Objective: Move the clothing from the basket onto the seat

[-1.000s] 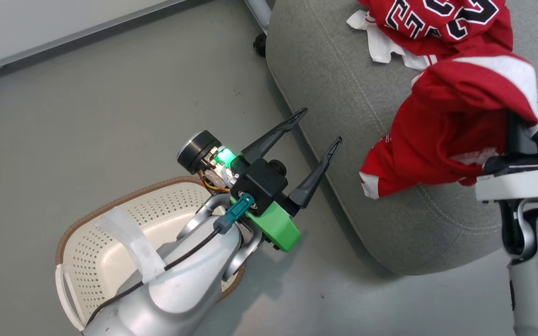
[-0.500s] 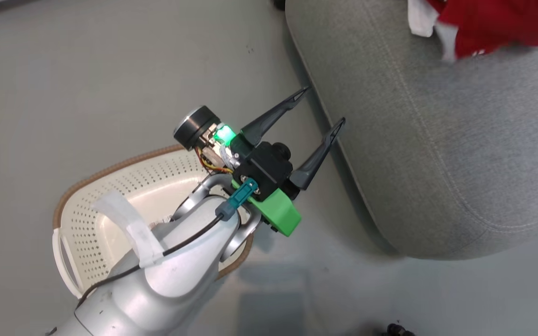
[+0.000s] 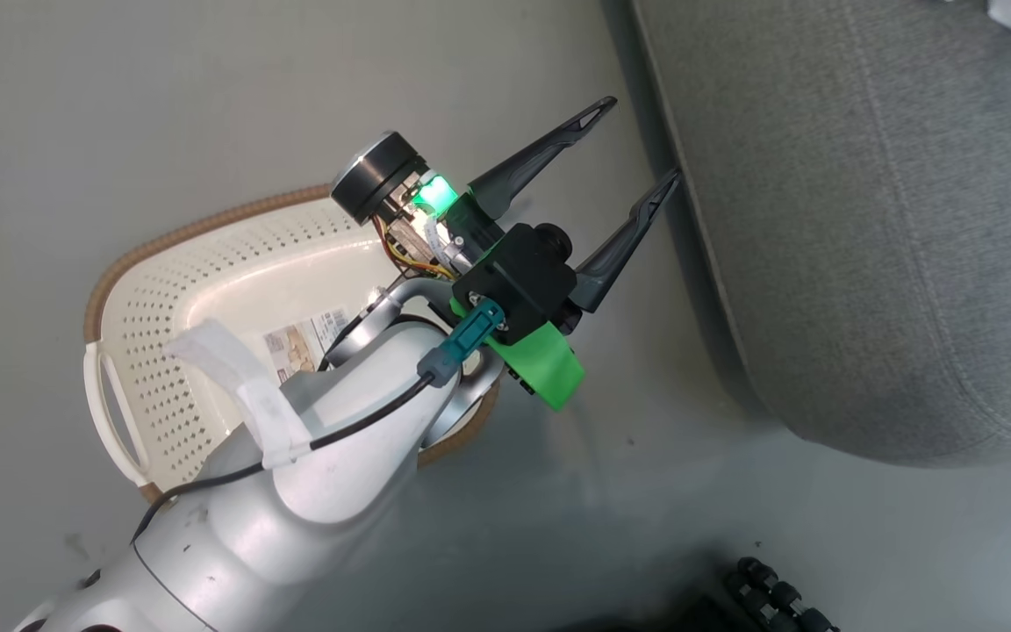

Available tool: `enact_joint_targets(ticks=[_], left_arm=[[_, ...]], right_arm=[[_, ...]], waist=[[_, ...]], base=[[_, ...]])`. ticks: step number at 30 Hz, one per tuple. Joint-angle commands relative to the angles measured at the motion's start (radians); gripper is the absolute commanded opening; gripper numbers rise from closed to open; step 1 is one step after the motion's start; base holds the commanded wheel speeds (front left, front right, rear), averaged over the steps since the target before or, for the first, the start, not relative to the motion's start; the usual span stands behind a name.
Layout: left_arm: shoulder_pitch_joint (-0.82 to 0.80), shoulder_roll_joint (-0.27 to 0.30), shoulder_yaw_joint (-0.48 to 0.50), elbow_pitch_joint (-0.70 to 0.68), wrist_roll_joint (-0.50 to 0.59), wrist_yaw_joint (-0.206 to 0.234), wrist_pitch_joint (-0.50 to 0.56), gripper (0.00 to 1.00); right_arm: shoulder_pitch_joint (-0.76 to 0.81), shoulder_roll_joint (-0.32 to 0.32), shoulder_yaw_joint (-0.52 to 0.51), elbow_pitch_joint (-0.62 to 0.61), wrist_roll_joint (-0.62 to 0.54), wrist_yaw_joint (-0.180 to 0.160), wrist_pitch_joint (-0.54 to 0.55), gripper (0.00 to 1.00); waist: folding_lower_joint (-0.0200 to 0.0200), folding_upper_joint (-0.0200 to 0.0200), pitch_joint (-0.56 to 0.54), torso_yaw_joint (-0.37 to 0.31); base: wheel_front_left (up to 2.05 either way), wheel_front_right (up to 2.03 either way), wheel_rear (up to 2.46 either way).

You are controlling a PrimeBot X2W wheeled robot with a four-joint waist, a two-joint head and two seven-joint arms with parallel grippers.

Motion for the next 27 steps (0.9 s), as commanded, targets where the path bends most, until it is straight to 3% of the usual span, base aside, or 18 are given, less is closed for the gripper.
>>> enact_joint_targets(ticks=[1,12,25,26,27], left_arm=[[-0.021,-0.004,0.0,-0.002,0.006,0.001,-0.004,1.0],[-0.036,0.005,-0.001,0.008,0.003,0.008,-0.014,1.0],[-0.044,0.01,0.0,0.014,-0.007,0.017,-0.021,1.0],[-0.041,0.011,0.0,0.016,-0.009,0.018,-0.022,1.0],[-0.038,0.012,0.001,0.017,-0.01,0.02,-0.023,1.0]], right_arm=[[-0.007,-0.011,-0.006,0.028,-0.01,-0.001,-0.003,0.0],[0.094,0.009,-0.072,0.19,-0.021,-0.001,-0.003,0.0],[0.245,0.096,-0.091,0.217,-0.011,-0.001,-0.003,0.0],[0.251,0.103,-0.092,0.212,-0.01,-0.001,-0.003,0.19],[0.253,0.107,-0.093,0.206,-0.008,-0.001,-0.003,0.62]], waist=[[-0.0002,0.0068,0.054,0.032],[-0.0002,0.0068,0.094,0.047],[-0.0002,0.0068,0.084,0.04],[-0.0002,0.0068,0.077,0.038],[-0.0002,0.0068,0.07,0.037]], base=[[0.0,0.0,0.0],[0.0,0.0,0.0],[0.0,0.0,0.0],[0.0,0.0,0.0],[0.0,0.0,0.0]])
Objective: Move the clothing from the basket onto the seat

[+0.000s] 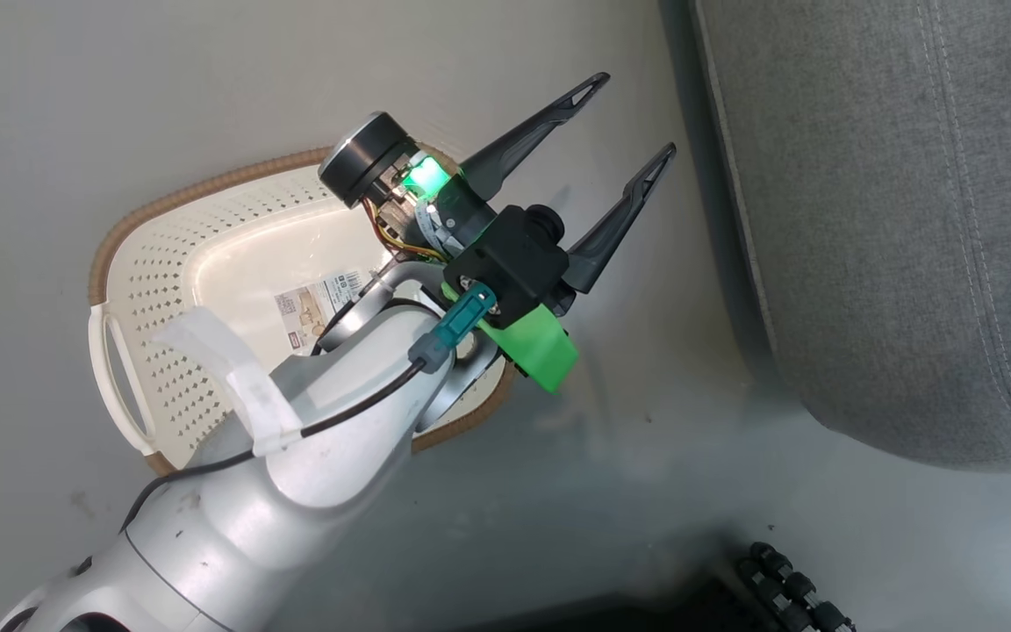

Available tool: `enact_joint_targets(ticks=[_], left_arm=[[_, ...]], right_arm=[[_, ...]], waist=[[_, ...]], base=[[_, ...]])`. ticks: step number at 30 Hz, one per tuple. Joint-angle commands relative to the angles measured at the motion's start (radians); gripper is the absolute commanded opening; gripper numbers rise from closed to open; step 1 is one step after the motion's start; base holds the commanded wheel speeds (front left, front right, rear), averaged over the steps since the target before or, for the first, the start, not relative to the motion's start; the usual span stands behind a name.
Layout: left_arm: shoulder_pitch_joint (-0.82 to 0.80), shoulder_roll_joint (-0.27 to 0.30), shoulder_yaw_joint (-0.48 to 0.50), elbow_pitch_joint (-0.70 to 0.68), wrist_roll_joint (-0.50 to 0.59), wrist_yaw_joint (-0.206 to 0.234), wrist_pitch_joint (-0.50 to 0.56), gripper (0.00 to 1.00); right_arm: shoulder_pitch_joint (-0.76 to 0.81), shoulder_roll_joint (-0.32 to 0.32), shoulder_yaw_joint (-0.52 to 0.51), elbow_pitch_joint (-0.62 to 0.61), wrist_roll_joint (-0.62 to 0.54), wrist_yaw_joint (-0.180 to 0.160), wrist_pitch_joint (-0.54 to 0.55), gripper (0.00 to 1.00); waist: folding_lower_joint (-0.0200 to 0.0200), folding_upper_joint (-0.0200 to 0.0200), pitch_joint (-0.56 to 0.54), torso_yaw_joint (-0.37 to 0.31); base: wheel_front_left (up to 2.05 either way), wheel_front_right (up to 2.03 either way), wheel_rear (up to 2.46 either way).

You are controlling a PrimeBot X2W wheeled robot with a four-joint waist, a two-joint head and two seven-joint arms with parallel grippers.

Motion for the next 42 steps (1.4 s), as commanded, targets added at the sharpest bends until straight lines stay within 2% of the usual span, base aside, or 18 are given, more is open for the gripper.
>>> enact_joint_targets(ticks=[1,14,24,36,42], left_arm=[[-0.001,0.008,0.005,0.002,-0.006,0.007,-0.007,1.0],[0.106,0.01,0.046,0.009,-0.049,0.035,-0.016,1.0],[0.246,0.03,0.136,-0.028,-0.077,0.067,-0.015,1.0],[0.454,0.064,0.344,-0.072,-0.106,0.111,-0.015,1.0],[0.55,0.064,0.452,-0.087,-0.1,0.111,-0.015,1.0]], right_arm=[[0.016,0.005,-0.002,-0.007,0.006,-0.001,-0.003,1.0],[0.215,0.067,0.067,-0.08,-0.012,-0.001,-0.003,1.0],[0.375,0.092,0.139,-0.153,0.031,-0.001,-0.003,1.0],[0.481,0.147,0.272,-0.231,0.04,-0.001,-0.003,1.0],[0.524,0.177,0.327,-0.247,0.044,-0.001,-0.003,1.0]], waist=[[-0.0001,0.0068,-0.02,-0.005],[-0.0001,0.0068,-0.228,-0.015],[-0.0001,0.0068,-0.377,0.022],[-0.0001,0.0068,-0.535,0.116],[-0.0001,0.0068,-0.601,0.162]], base=[[0.0,0.0,0.0],[0.0,0.0,0.0],[0.0,0.0,0.0],[0.0,0.0,0.0],[0.0,0.0,0.0]])
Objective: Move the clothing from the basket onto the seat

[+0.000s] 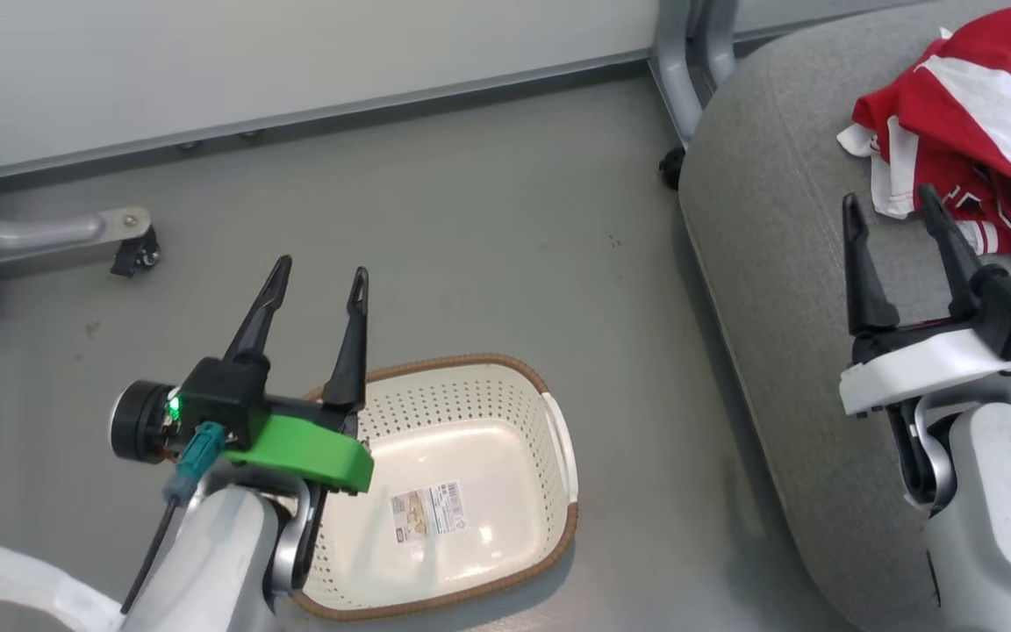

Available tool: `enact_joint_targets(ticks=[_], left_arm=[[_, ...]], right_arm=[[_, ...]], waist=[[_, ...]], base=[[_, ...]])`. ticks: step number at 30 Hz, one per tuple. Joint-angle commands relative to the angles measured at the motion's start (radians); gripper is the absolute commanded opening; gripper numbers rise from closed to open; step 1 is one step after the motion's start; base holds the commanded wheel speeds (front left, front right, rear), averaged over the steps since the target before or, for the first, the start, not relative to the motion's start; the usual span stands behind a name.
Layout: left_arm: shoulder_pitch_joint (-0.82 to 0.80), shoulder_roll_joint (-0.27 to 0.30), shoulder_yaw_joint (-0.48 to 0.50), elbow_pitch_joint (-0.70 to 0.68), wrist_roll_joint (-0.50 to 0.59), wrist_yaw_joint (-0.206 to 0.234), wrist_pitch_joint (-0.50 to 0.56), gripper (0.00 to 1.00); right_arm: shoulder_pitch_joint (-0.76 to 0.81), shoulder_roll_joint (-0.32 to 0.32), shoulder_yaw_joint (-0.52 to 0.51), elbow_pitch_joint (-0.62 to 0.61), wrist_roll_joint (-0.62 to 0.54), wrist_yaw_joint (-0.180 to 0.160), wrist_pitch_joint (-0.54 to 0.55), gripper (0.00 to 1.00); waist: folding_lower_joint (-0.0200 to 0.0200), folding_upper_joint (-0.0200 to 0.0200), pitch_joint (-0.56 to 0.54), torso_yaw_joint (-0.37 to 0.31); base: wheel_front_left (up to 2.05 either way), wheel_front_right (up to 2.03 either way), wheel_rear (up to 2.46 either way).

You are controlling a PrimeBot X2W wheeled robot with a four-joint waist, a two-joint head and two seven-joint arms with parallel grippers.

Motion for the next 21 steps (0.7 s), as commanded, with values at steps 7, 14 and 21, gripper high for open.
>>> enact_joint_targets(ticks=[7,14,21], left_arm=[[0.122,-0.01,0.115,-0.025,0.018,0.001,0.0,1.0],[0.21,-0.027,0.194,-0.057,0.041,-0.007,0.0,1.0],[0.284,-0.045,0.257,-0.099,0.072,-0.014,0.0,1.0]], right_arm=[[0.069,0.033,0.049,-0.031,0.005,-0.001,-0.003,1.0],[0.148,0.056,0.068,-0.071,0.005,-0.001,-0.003,1.0],[0.254,0.067,0.081,-0.122,-0.007,-0.001,-0.003,1.0]], waist=[[0.0001,0.0068,-0.111,0.083],[0.0001,0.0068,-0.15,0.087],[0.0001,0.0068,-0.188,0.071]], base=[[0.0,0.0,0.0],[0.0,0.0,0.0],[0.0,0.0,0.0]])
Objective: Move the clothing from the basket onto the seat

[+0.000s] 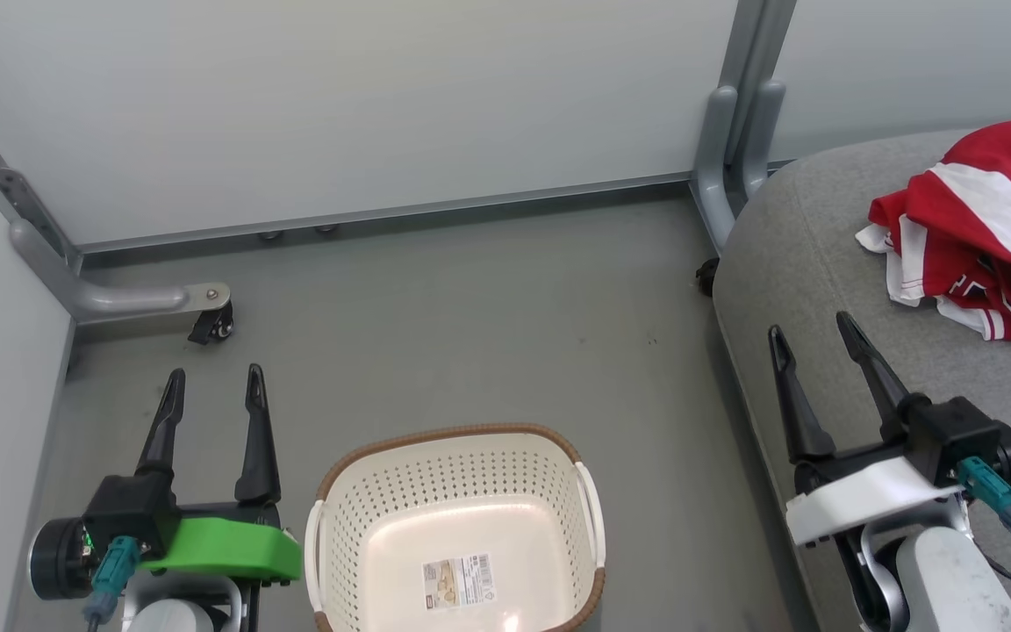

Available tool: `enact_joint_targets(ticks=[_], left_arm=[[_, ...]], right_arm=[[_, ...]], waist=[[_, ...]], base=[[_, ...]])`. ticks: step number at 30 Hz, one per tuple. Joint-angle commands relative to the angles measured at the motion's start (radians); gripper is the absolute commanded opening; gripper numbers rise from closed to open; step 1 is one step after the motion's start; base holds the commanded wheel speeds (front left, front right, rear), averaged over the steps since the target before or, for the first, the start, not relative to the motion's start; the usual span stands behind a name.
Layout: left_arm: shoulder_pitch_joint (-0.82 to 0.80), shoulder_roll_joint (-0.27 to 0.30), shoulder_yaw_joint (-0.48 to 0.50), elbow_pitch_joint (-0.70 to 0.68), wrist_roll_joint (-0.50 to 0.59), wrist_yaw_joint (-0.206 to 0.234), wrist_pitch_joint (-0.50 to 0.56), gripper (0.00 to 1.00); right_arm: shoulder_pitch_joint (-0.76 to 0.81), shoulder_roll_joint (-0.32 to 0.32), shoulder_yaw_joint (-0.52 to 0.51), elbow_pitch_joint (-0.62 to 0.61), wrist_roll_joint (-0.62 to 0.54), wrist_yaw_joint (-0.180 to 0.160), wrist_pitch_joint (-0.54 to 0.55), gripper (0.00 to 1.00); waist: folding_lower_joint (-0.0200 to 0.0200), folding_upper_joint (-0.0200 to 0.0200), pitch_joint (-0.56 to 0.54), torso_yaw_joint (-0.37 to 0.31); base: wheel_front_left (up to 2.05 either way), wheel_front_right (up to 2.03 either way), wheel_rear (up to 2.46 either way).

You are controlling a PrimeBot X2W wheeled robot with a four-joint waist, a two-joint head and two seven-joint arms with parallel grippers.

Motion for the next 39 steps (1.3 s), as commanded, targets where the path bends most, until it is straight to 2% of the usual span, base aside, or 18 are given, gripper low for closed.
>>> enact_joint_targets(ticks=[1,16,39], left_arm=[[0.025,-0.007,0.01,-0.011,0.016,-0.007,0.0,1.0],[0.077,-0.036,0.067,-0.032,0.043,-0.026,0.0,1.0],[0.064,-0.059,0.091,0.0,0.08,-0.056,0.0,1.0]], right_arm=[[0.032,0.0,-0.004,-0.014,-0.004,-0.001,-0.003,1.0],[0.15,0.013,-0.043,-0.078,0.007,-0.001,-0.003,1.0],[0.132,0.015,-0.052,-0.054,0.005,-0.001,-0.003,1.0]], waist=[[0.0001,0.0068,-0.015,-0.008],[0.0001,0.0068,-0.027,0.003],[0.0001,0.0068,-0.028,0.021]], base=[[0.0,0.0,0.0],[0.0,0.0,0.0],[0.0,0.0,0.0]])
